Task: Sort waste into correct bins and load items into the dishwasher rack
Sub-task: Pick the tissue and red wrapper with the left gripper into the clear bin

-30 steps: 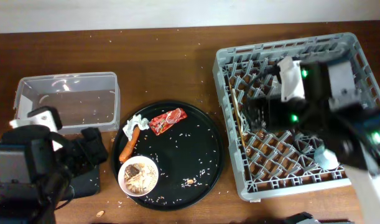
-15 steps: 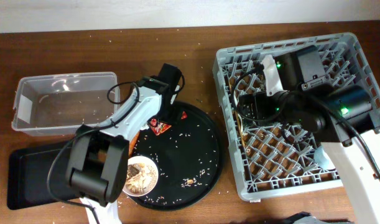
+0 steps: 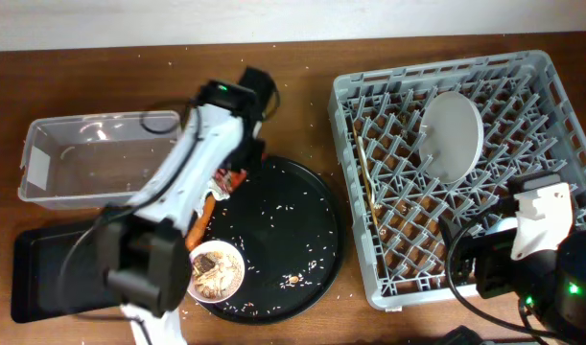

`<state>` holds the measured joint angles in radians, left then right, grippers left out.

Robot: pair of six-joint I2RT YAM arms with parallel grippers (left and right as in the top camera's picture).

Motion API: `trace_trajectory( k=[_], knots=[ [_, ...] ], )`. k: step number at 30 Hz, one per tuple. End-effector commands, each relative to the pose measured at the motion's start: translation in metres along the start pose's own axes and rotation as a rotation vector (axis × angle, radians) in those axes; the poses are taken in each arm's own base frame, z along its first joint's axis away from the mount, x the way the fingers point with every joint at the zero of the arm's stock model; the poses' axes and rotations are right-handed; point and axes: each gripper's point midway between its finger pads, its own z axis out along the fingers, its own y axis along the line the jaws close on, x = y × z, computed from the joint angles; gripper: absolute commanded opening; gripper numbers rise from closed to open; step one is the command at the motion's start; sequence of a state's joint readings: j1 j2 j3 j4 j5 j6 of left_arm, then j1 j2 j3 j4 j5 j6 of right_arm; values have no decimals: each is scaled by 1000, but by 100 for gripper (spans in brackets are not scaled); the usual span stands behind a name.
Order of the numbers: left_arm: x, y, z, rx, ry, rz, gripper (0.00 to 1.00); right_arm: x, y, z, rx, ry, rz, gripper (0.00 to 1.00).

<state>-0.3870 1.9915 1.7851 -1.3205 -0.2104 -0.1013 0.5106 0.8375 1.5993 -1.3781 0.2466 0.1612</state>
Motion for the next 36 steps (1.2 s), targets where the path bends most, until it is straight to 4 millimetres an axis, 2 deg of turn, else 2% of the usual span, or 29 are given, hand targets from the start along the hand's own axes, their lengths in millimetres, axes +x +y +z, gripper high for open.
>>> trace_trajectory(
  k=[1, 3, 4, 5, 6, 8, 9, 11, 12, 13, 14, 15, 16, 17, 18, 19, 22, 24, 25, 26, 28, 30, 31, 33, 34, 35, 36],
  knots=[
    [3, 108, -56, -71, -160, -365, 0, 0, -1, 2, 12, 2, 8, 99],
    [19, 157, -34, -16, -110, -531, 0, 0, -1, 2, 12, 2, 8, 99],
    [31, 194, -14, 22, -81, -658, 40, 0, -1, 2, 12, 2, 8, 99],
    [28, 193, -12, 127, -99, -690, 52, 0, -1, 2, 12, 2, 8, 99],
    [24, 189, -14, 186, -116, -656, 55, 0, -1, 2, 12, 2, 8, 99],
    [24, 178, -23, 180, -122, -580, 93, 0, -1, 2, 12, 2, 8, 99],
    [28, 154, -23, 205, -72, -525, 77, 0, -1, 2, 12, 2, 8, 99],
    [30, 106, -10, 189, -7, -357, 72, 0, -1, 2, 12, 2, 8, 99],
    [36, 82, 5, 133, 37, -300, 71, 0, -1, 2, 12, 2, 8, 99],
    [53, 49, 33, 92, 101, -272, 59, 0, -1, 2, 12, 2, 8, 99],
    [64, 30, 54, 90, 125, -249, 59, 0, -1, 2, 12, 2, 8, 99],
    [69, 22, 65, 85, 129, -229, 59, 0, -1, 2, 12, 2, 8, 99],
    [75, 18, 78, 61, 130, -219, 59, 0, -1, 2, 12, 2, 8, 99],
    [82, 12, 104, 49, 109, -217, 55, 0, -1, 2, 12, 2, 8, 99],
    [81, 12, 109, 46, 91, -224, 52, 0, -1, 2, 12, 2, 8, 99],
    [75, 12, 110, 49, 67, -228, 47, 0, -1, 2, 12, 2, 8, 99],
    [59, 22, 104, 3, 11, -236, 46, 0, -1, 2, 12, 2, 8, 99],
    [58, 21, 87, 23, 36, -279, 46, 0, -1, 2, 12, 2, 8, 99],
    [49, 24, 74, 23, 2, -284, 47, 0, -1, 2, 12, 2, 8, 99],
    [43, 25, 71, 26, -25, -289, 53, 0, -1, 2, 12, 2, 8, 99],
    [31, 27, 84, 6, -79, -300, 54, 0, -1, 2, 12, 2, 8, 99],
    [30, 25, 101, 1, -82, -301, 54, 0, -1, 2, 12, 2, 8, 99],
    [31, 24, 104, 0, -75, -299, 47, 0, -1, 2, 12, 2, 8, 99],
    [27, 17, 97, 54, -72, -298, 5, 0, -1, 2, 12, 2, 8, 99],
    [25, 14, 92, 73, -69, -297, 1, 0, -1, 2, 12, 2, 8, 99],
    [22, 15, 83, 78, -70, -297, 0, 0, -1, 2, 12, 2, 8, 99],
    [14, 19, 65, 80, -82, -299, 0, 0, -1, 2, 12, 2, 8, 99]
  ],
)
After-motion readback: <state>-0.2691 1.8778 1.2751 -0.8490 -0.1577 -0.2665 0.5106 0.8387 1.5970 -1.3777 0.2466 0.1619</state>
